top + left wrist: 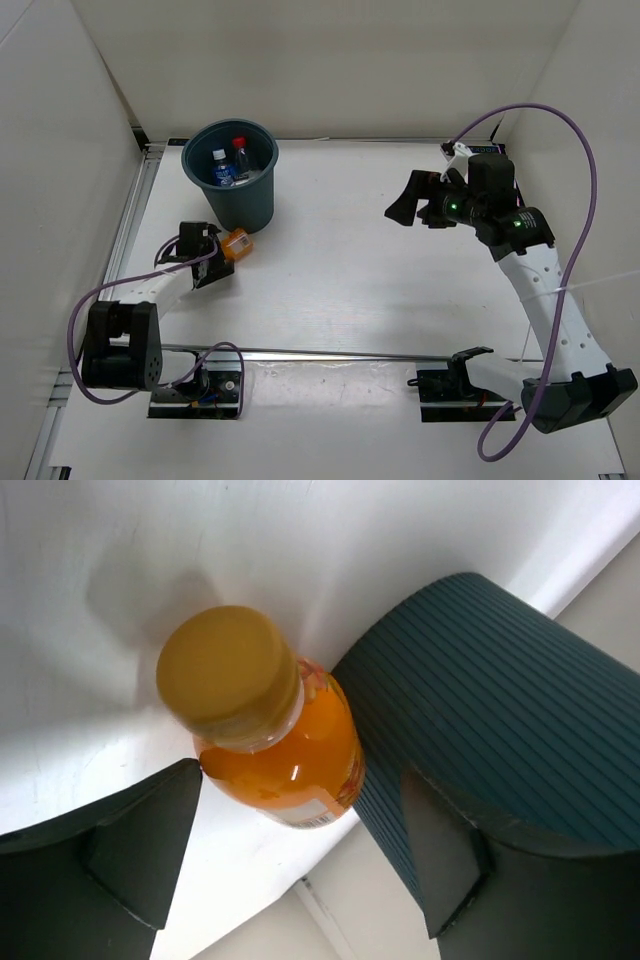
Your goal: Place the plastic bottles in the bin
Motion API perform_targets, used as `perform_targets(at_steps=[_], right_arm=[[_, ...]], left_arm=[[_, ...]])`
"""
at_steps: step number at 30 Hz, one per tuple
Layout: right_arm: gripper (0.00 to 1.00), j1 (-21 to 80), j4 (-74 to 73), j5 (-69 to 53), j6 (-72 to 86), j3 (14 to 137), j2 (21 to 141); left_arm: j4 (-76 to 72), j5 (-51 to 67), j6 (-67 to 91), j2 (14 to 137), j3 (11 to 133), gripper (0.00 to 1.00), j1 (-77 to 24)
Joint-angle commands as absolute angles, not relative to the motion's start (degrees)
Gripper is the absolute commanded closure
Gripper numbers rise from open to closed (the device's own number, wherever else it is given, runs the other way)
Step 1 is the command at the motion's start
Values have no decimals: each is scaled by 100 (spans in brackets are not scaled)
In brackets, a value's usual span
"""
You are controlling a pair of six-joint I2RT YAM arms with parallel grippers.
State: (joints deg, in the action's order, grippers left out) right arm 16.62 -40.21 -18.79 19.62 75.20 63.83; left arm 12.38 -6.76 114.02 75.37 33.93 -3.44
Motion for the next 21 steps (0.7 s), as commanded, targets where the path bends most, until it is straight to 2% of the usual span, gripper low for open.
perform_targets(at_steps=[1, 5, 8, 16, 18, 19, 20, 21], right_arm=[[0, 1652, -3911, -1837, 1828, 7506, 6486], [0, 1652, -3859, -1837, 1881, 7506, 6486], [0, 1652, -3858, -1837, 1881, 7454, 6486], [0, 1652, -3806, -1951, 1986, 7295, 6486], [0, 1652, -3806, -1951, 2039, 7295, 6434], [0, 1652, -3806, -2012, 2039, 7295, 6434], [0, 1652, -3806, -2013, 2039, 7243, 6434], [0, 1652, -3806, -2065, 2039, 7242, 6381]], left_arm=[[1099, -721, 12656, 7550, 3604, 11, -352], [1099, -835, 12797, 7392, 3349, 30, -413], [1099, -896, 12849, 7138, 3042, 40, -413], [1099, -1081, 12850, 5681, 2075, 52, -413], [1099, -1143, 12850, 5328, 1715, 52, -413], [1099, -1273, 12850, 5022, 1601, 48, -352], [1099, -1274, 12850, 4888, 1452, 41, -299], [1099, -1274, 12745, 4791, 1450, 29, -238]])
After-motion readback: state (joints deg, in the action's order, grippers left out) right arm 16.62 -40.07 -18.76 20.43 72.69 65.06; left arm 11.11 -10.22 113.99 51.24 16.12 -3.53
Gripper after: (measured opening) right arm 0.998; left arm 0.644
